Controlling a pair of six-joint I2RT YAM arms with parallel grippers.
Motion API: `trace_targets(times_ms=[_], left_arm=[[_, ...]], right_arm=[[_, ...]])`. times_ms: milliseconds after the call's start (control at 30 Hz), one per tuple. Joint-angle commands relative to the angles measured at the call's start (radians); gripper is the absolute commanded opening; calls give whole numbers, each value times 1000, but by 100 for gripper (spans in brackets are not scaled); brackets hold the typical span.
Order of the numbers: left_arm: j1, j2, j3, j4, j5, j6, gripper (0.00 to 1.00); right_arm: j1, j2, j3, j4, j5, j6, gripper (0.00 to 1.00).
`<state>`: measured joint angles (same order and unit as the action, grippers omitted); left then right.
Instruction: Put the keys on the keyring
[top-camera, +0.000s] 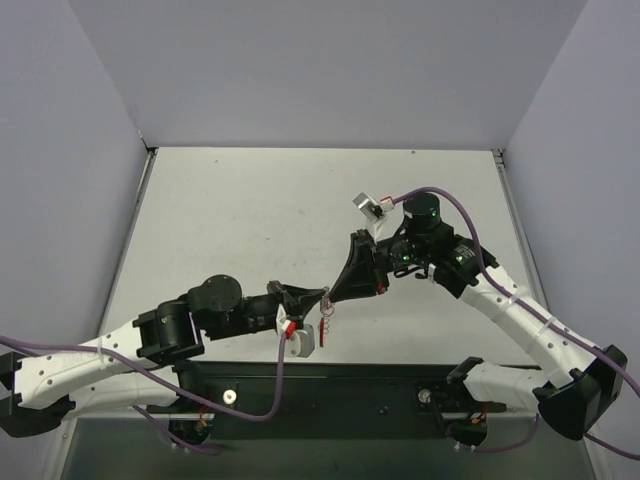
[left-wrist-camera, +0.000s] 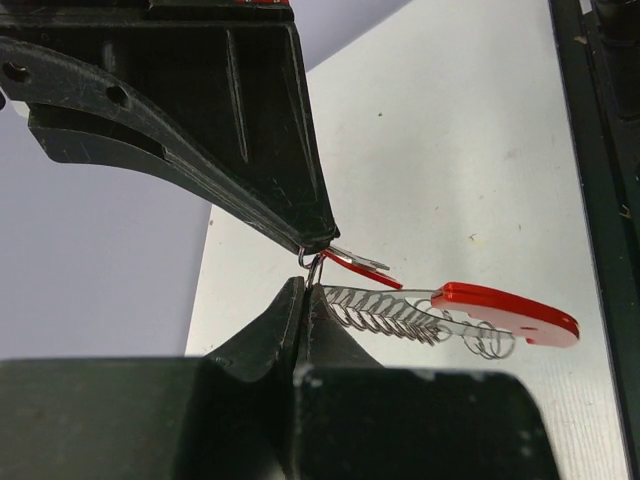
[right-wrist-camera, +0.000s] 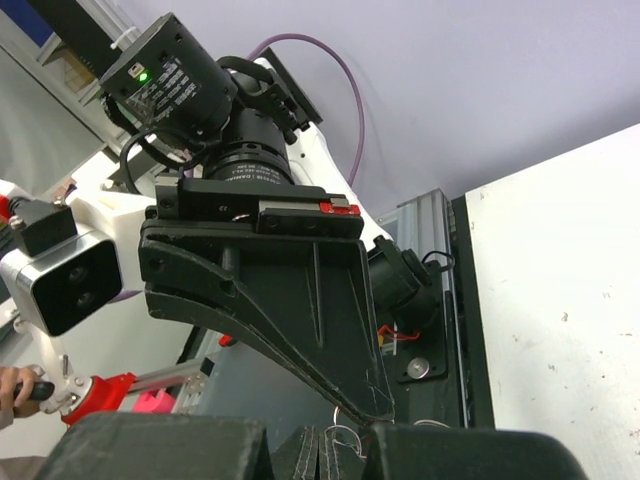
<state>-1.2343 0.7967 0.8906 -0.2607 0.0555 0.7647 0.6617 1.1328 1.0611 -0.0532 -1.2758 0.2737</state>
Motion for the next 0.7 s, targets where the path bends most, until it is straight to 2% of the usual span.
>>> trace_targets(times_ms=[0,667], left_arm=[[7,13,11,35,-131,35,0],[-8,13,-12,86,-250,71,0]], right_arm=[[15,-5,2,104,-119,68,0],[10,-16,-3,154,-111,122,0]])
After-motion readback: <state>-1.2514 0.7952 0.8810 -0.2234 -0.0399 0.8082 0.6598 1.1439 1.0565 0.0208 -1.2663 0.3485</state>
